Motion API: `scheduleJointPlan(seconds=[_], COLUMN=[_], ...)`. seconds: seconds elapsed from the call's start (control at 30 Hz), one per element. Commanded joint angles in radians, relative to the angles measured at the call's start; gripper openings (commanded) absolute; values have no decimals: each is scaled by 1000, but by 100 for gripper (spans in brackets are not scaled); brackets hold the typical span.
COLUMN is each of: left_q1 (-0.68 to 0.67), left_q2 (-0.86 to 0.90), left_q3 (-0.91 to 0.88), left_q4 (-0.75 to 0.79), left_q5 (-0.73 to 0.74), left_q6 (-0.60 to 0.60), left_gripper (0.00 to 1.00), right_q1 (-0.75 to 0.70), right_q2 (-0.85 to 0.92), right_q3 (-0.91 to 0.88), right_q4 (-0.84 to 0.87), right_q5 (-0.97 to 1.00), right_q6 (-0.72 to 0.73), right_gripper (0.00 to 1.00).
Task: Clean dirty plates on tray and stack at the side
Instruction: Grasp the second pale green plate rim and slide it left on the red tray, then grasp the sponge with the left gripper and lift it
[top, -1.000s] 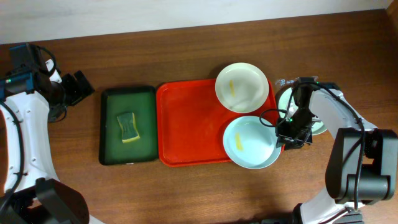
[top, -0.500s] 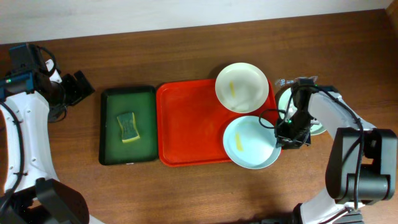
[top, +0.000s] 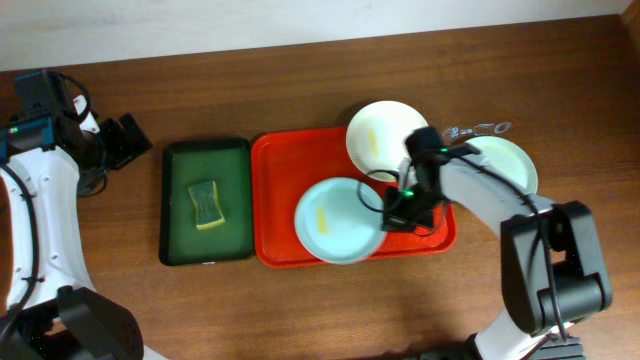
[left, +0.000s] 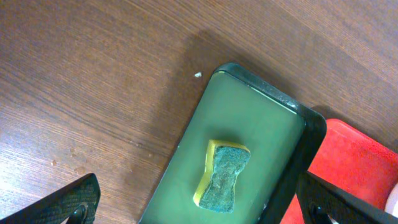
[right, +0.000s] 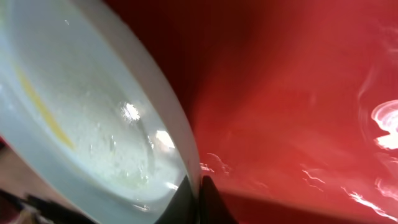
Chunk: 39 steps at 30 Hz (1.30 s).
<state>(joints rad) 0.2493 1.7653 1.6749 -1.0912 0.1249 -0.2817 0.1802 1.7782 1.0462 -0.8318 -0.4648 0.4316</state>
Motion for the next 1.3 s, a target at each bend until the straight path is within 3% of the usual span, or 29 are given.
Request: scheduleJointPlan(seconds=[0.0, 0.1, 0.27, 0.33, 0.47, 0.6, 0.7, 0.87, 1.03, 1.17, 1.27], left_q1=[2, 2, 2, 2, 2, 2, 2, 2, 2, 1, -18], left_q2=[-4, -4, -4, -4, -4, -4, -4, -4, -4, -4, -4], left_q3=[15, 15, 15, 15, 15, 15, 15, 15, 15, 10, 2], left_q4=[1, 1, 1, 1, 1, 1, 1, 1, 5, -106, -180], left_q5=[13, 13, 13, 13, 13, 13, 13, 13, 14, 169, 167], left_q6=[-10, -10, -10, -10, -10, -10, -10, -10, -10, -10, 46], left_gripper=[99, 99, 99, 99, 99, 99, 99, 99, 99, 99, 99], right_q1=[126, 194, 208, 208, 208, 208, 208, 208, 208, 208, 208], right_q2=[-6, -6, -6, -6, -6, -5, -5, -5, -5, -5, -5], right_q3=[4, 4, 4, 4, 4, 3, 2, 1, 1, 1, 1], right_q4=[104, 174, 186, 185, 221, 242, 253, 253, 267, 272, 272], right_q5=[19, 105, 223, 266, 267, 353, 357, 357, 334, 285, 285], right_q6=[283, 394, 394, 385, 332, 294, 195, 27, -44, -118, -117], right_gripper=[4, 4, 4, 17, 28, 27, 18, 18, 18, 19, 19])
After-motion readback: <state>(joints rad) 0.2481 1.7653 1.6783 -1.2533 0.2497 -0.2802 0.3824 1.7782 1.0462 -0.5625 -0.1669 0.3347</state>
